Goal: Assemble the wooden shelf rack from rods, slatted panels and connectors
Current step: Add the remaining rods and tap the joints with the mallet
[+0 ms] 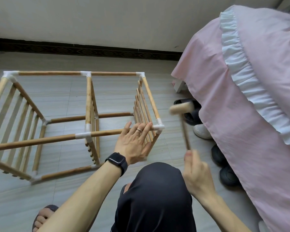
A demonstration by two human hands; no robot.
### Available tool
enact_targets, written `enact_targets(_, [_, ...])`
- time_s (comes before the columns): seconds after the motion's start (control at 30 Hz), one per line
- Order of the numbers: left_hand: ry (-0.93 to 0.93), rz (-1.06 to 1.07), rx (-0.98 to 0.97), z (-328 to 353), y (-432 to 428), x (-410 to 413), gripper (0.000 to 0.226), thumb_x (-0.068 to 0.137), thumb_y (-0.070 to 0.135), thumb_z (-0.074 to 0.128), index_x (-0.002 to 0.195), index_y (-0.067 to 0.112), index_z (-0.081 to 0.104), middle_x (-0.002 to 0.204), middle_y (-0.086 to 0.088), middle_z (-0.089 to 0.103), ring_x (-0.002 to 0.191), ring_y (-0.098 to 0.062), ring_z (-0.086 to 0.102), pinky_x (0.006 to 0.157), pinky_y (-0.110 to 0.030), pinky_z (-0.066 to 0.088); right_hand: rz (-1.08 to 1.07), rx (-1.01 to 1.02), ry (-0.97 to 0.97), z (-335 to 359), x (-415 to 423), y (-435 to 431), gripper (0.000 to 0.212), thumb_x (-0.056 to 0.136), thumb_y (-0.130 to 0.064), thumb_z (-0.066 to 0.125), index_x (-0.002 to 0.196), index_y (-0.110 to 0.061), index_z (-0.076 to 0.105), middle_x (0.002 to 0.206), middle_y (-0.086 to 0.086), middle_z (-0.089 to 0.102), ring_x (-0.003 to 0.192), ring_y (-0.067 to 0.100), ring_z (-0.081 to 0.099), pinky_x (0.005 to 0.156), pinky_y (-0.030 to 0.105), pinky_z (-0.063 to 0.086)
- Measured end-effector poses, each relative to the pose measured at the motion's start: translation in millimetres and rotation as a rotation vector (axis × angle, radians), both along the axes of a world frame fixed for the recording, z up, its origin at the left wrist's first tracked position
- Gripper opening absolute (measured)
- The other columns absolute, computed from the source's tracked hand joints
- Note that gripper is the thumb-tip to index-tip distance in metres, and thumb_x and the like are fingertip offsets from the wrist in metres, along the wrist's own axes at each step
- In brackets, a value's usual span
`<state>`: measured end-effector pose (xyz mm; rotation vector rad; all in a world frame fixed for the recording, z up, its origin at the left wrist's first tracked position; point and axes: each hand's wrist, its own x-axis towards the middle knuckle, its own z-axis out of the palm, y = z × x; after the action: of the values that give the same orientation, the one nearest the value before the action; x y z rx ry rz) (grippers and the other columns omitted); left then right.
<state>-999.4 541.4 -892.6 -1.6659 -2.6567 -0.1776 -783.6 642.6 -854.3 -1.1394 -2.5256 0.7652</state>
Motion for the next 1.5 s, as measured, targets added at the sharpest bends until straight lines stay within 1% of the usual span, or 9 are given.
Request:
enact_targets(0.07, [0.020, 0.005, 0.020, 6.9, -3.9, 2.9, 0.069, 0.102, 0.053, 0.025, 0.161, 0.022, 0.007, 0.155, 0.000, 0.036, 0.138, -0.021, 0.035, 0.115, -0.041, 0.020, 0.040, -0.066, -0.252, -1.2, 2.4, 1.5, 0.038, 0.107, -0.044, 0.022, 0.079, -0.025, 0.039, 0.062, 0.000, 0.058, 0.064, 0.025, 0.056, 0.062, 0.044, 0.042])
enact_targets(0.3, [-0.069, -0.017, 0.143, 45.3, -15.0, -42.9, 0.049, 0.103, 0.051, 0.034, 0.137, 0.024, 0.057, 0.134, 0.000, 0.061, 0.120, -0.021, 0.057, 0.101, -0.038, 0.044, -0.021, -0.167, 0.025, 12.7, -39.8, 9.5, 0.036, 0.107, -0.043, 0.034, 0.083, -0.030, 0.057, 0.067, -0.013, 0.064, 0.064, 0.005, 0.058, 0.058, 0.023, 0.037])
enact_targets(0.47, [-0.031, 0.370, 0.025, 55.9, -40.4, -133.3, 0.066, 0.102, 0.046, 0.039, 0.159, 0.018, 0.022, 0.168, -0.006, 0.016, 0.155, -0.022, 0.010, 0.125, -0.048, 0.013, -0.011, -0.154, 0.058, 23.9, -123.0, 48.5, 0.033, 0.109, -0.040, 0.033, 0.099, -0.024, 0.059, 0.089, -0.006, 0.064, 0.090, 0.020, 0.059, 0.080, 0.039, 0.044])
enact_targets(0.63, [-0.337, 0.557, 0.100, 23.9, -67.1, -156.3, 0.068, 0.107, 0.035, 0.031, 0.161, 0.020, -0.007, 0.169, -0.002, 0.003, 0.156, -0.018, 0.001, 0.126, -0.050, 0.008, -0.010, -0.046, 0.039, 28.4, -197.6, 96.7, 0.036, 0.109, -0.040, 0.029, 0.099, -0.019, 0.056, 0.091, 0.001, 0.062, 0.085, 0.024, 0.056, 0.073, 0.039, 0.039])
enact_targets(0.83, [-0.253, 0.531, 0.092, 15.7, -61.4, -162.6, 0.065, 0.105, 0.021, 0.020, 0.157, 0.024, -0.019, 0.160, 0.008, -0.028, 0.151, -0.010, -0.018, 0.125, -0.049, -0.003, -0.008, 0.026, -0.131, 22.9, -244.9, 130.9, 0.045, 0.109, -0.041, 0.022, 0.110, -0.011, 0.055, 0.100, 0.010, 0.059, 0.090, 0.031, 0.053, 0.076, 0.043, 0.041])
enact_targets(1.03, [-0.192, 0.530, 0.042, 19.0, -61.3, -161.8, 0.063, 0.106, 0.021, 0.018, 0.159, 0.024, -0.016, 0.162, 0.010, -0.025, 0.153, -0.011, -0.015, 0.123, -0.049, -0.007, -0.003, 0.091, 0.291, 31.1, -259.2, 131.6, 0.036, 0.110, -0.038, 0.028, 0.098, -0.015, 0.053, 0.077, 0.000, 0.061, 0.068, 0.017, 0.057, 0.060, 0.038, 0.042])
enact_targets(1.2, [-0.191, 0.528, 0.012, 23.4, -60.7, -160.2, 0.063, 0.107, 0.021, 0.018, 0.158, 0.023, -0.017, 0.163, 0.008, -0.026, 0.153, -0.012, -0.017, 0.124, -0.050, -0.007, 0.002, 0.074, -0.164, 24.9, -267.8, 131.7, 0.042, 0.111, -0.039, 0.022, 0.099, -0.011, 0.051, 0.090, 0.011, 0.060, 0.075, 0.026, 0.054, 0.065, 0.039, 0.039])
enact_targets(1.3, [-0.194, 0.526, 0.003, 25.5, -59.8, -159.4, 0.063, 0.106, 0.020, 0.018, 0.158, 0.023, -0.018, 0.163, 0.008, -0.026, 0.153, -0.012, -0.018, 0.124, -0.050, -0.008, 0.001, 0.094, 0.116, 22.9, -268.8, 131.2, 0.044, 0.110, -0.039, 0.023, 0.095, -0.009, 0.051, 0.081, 0.009, 0.061, 0.072, 0.026, 0.057, 0.061, 0.039, 0.037])
enact_targets(1.5, [-0.207, 0.520, -0.007, 26.0, -60.8, -159.0, 0.064, 0.106, 0.020, 0.018, 0.158, 0.023, -0.018, 0.163, 0.008, -0.026, 0.153, -0.013, -0.018, 0.124, -0.051, -0.009, -0.033, 0.128, -0.077, 20.4, -270.4, 133.4, 0.043, 0.110, -0.040, 0.021, 0.103, -0.011, 0.051, 0.087, 0.009, 0.056, 0.077, 0.028, 0.052, 0.067, 0.040, 0.038])
